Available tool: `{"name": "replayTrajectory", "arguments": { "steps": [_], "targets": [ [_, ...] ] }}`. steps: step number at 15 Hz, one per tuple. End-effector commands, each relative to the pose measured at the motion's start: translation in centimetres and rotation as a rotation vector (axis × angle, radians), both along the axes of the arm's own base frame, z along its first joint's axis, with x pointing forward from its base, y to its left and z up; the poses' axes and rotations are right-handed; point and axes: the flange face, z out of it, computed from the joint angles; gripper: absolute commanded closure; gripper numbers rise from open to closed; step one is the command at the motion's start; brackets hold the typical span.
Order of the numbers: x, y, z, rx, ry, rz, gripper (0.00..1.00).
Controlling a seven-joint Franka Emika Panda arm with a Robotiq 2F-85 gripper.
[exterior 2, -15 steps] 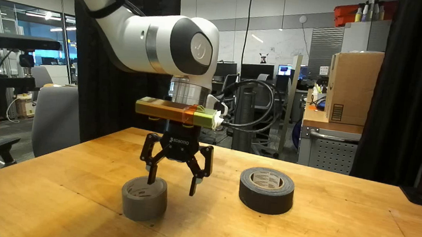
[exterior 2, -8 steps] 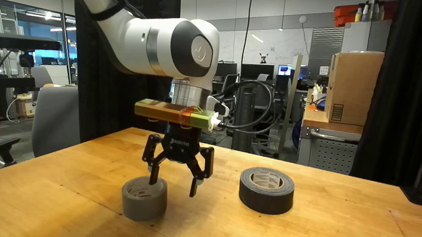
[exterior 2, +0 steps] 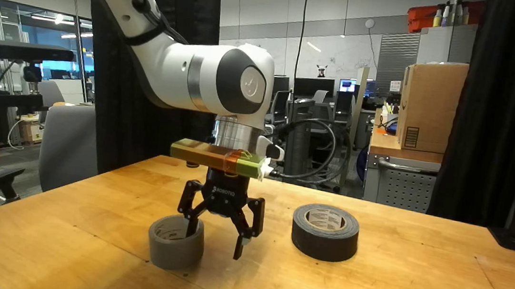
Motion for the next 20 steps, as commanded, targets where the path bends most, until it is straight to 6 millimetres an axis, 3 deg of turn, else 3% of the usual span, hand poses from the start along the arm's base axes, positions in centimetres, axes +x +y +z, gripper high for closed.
{"name": "replayTrajectory", "arguments": {
  "steps": [1, 2, 4, 7, 9, 10, 11, 13, 15, 16, 18, 19, 20],
  "targets": [
    [0.83, -0.14, -0.72, 0.011, 0.004, -0.036, 0.05],
    [0.83, -0.07, -0.88, 0.012, 0.007, -0.038, 0.26],
    [0.74, -0.15, -0.97, 0.015, 0.014, -0.039, 0.30],
    [0.74, -0.33, -1.26, 0.017, 0.014, -0.046, 0.55],
    [0.76, -0.51, -1.18, 0.018, 0.016, -0.047, 0.66],
    [0.87, -0.63, -1.25, 0.016, 0.014, -0.051, 0.65],
    [0.89, -0.74, -1.27, 0.014, 0.012, -0.053, 0.33],
    [0.95, -0.54, -1.06, 0.014, 0.011, -0.057, 0.39],
    [0.31, -0.63, -1.19, 0.010, 0.024, -0.037, 0.27],
    [0.27, -0.63, -1.24, 0.010, 0.026, -0.037, 0.44],
    [0.17, -0.63, -1.38, 0.010, 0.030, -0.036, 0.29],
    [0.15, -0.63, -1.41, 0.010, 0.030, -0.036, 0.26],
    [0.14, -0.63, -1.43, 0.010, 0.031, -0.036, 0.32]
  ]
}}
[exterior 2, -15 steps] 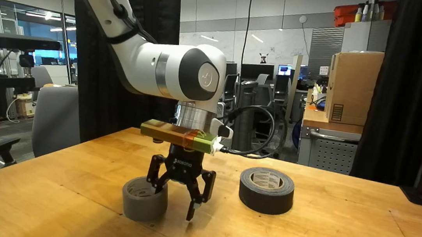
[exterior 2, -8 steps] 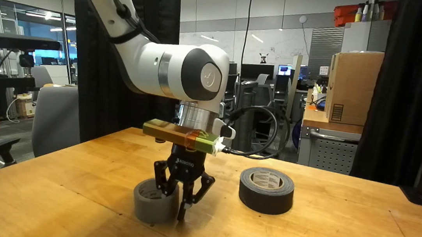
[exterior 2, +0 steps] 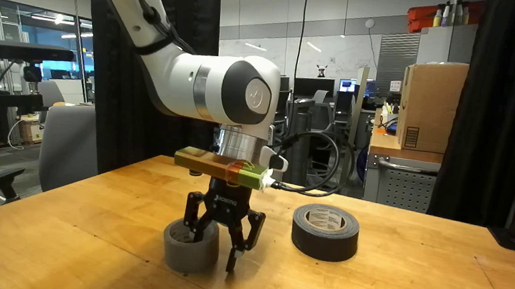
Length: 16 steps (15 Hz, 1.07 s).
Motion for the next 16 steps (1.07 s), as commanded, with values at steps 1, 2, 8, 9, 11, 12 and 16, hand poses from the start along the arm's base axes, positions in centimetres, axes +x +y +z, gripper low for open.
{"name": "replayTrajectory", "arguments": {
  "steps": [1, 2, 8, 9, 11, 12, 16],
  "targets": [
    [0.0, 0.0, 0.0, -0.001, 0.001, 0.000, 0.36],
    [0.0, -0.1, 0.0, -0.002, 0.002, 0.000, 0.60],
    [0.1, -1.1, 0.2, -0.010, -0.007, -0.011, 0.92],
    [0.2, -1.2, 0.1, -0.012, -0.007, -0.014, 0.99],
    [0.2, -1.4, 0.3, -0.014, -0.008, -0.013, 0.98],
    [0.3, -1.4, 0.4, -0.016, -0.010, -0.012, 0.96],
    [1.1, -0.9, 2.1, -0.030, -0.046, -0.008, 0.96]
  ]
}}
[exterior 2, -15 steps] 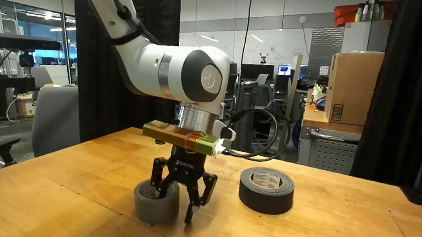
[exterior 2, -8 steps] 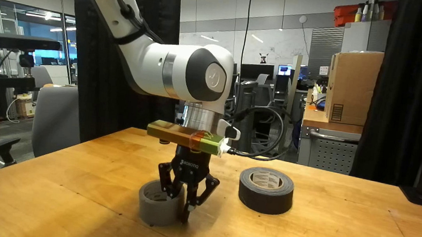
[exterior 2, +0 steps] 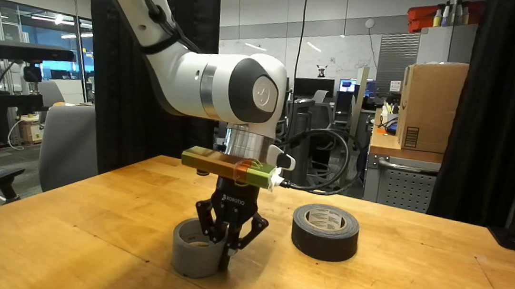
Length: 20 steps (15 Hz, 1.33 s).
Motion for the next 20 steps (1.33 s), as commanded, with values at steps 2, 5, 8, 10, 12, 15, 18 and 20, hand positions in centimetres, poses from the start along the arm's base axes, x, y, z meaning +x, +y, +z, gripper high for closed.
{"name": "replayTrajectory", "arguments": {
  "steps": [2, 5, 8, 10, 12, 15, 18, 20],
  "targets": [
    [1.6, 0.5, 3.1, -0.023, -0.069, 0.003, 0.96],
    [2.8, 1.0, 5.3, -0.027, -0.113, 0.001, 0.96],
    [3.7, 1.5, 6.5, -0.029, -0.145, 0.008, 0.96],
    [4.1, 0.5, 6.7, -0.029, -0.158, 0.018, 0.95],
    [4.4, -0.1, 6.9, -0.045, -0.171, 0.025, 0.95],
    [4.6, -1.9, 7.1, -0.078, -0.182, 0.036, 0.94],
    [4.8, -2.7, 7.8, -0.097, -0.188, 0.031, 0.94],
    [5.3, -2.9, 7.8, -0.109, -0.192, 0.026, 0.94]
  ]
}}
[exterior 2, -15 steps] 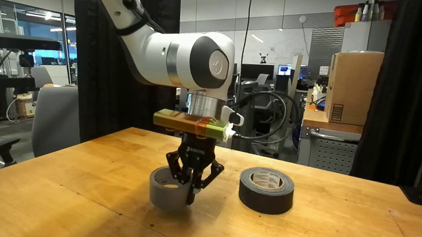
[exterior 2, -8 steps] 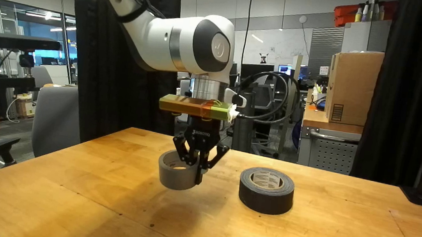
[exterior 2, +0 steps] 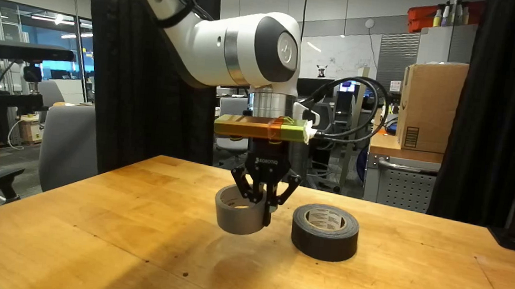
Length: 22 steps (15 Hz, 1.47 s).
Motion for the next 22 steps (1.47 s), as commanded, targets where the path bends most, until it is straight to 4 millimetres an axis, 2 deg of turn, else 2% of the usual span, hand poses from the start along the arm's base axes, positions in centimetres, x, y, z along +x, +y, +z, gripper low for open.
{"name": "replayTrajectory", "arguments": {
  "steps": [1, 7, 13, 18, 20, 22],
  "targets": [
    [0.9, -0.3, 1.7, -0.025, -0.044, 0.002, 0.94],
    [1.8, -0.5, 3.5, -0.038, -0.112, 0.030, 0.94],
    [2.9, -1.4, 3.8, -0.073, -0.172, 0.069, 0.93],
    [3.2, -2.5, 4.3, -0.073, -0.144, 0.047, 0.92],
    [3.3, -3.1, 5.3, -0.081, -0.119, 0.027, 0.92],
    [3.7, -3.3, 7.2, -0.073, -0.069, 0.007, 0.92]
  ]
}}
